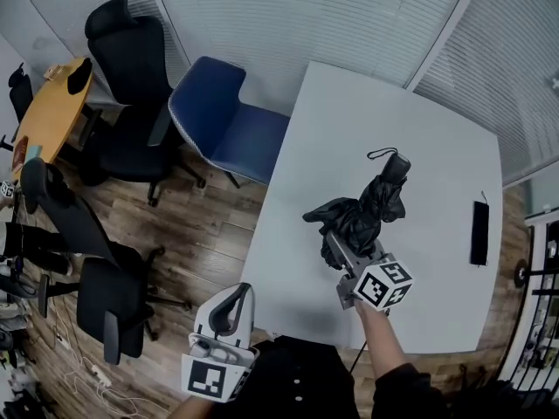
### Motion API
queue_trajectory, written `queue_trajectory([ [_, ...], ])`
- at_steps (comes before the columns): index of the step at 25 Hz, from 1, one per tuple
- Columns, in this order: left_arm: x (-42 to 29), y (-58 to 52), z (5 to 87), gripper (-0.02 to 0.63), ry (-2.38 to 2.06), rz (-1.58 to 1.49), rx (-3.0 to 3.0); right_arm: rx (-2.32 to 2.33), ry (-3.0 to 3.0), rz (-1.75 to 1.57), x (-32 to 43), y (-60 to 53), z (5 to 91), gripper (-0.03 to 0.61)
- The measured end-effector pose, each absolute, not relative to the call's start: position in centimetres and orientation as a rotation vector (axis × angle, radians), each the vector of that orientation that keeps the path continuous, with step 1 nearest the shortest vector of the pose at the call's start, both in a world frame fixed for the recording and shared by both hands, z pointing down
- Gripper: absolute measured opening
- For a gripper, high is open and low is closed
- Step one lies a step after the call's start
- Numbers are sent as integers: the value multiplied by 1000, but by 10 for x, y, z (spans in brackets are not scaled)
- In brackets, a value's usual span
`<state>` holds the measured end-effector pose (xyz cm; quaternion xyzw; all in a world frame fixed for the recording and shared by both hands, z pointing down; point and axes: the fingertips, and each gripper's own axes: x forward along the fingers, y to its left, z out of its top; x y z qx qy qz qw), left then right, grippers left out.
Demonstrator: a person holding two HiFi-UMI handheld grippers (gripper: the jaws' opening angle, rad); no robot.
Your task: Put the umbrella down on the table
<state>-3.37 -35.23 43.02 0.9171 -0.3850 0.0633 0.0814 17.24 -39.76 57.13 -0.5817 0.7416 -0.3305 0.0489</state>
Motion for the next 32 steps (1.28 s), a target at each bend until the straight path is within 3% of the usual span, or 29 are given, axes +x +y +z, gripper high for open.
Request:
queue_trajectory([
  [32,35,-367,499,18,-1058,322,2581,-1460,1941,-1824,183,-452,730,259],
])
